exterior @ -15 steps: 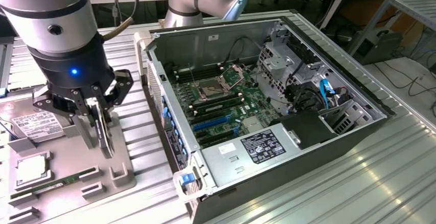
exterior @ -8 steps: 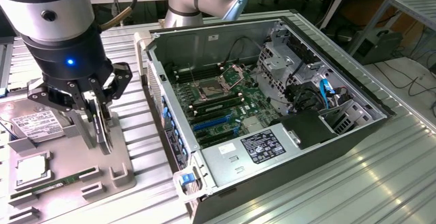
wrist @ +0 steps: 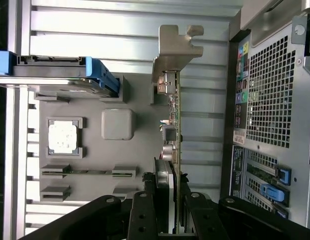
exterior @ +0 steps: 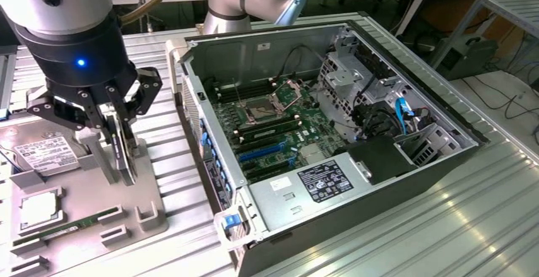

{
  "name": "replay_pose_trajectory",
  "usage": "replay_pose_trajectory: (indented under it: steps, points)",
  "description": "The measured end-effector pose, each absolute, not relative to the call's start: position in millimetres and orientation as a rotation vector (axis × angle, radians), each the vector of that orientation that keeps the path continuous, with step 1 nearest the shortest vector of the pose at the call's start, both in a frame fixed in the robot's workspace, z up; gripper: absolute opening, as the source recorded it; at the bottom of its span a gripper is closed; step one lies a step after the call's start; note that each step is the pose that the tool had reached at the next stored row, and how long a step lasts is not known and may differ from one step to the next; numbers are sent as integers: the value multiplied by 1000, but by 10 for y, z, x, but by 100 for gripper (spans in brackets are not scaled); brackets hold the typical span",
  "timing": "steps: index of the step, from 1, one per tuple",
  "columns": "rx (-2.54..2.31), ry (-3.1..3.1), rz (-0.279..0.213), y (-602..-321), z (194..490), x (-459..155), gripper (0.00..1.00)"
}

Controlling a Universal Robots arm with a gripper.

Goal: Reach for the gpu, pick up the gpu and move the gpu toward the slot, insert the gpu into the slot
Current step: 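Pick up the gpu and move the gpu toward the slot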

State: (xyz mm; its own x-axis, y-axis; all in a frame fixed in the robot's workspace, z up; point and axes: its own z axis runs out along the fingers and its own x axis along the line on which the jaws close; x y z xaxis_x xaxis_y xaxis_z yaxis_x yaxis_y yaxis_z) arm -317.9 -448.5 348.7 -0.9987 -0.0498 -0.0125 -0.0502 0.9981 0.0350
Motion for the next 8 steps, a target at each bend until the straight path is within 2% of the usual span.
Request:
replay_pose_trajectory:
  steps: [8]
  points:
    - [-78, 3128, 55, -4486, 3623, -3178, 28]
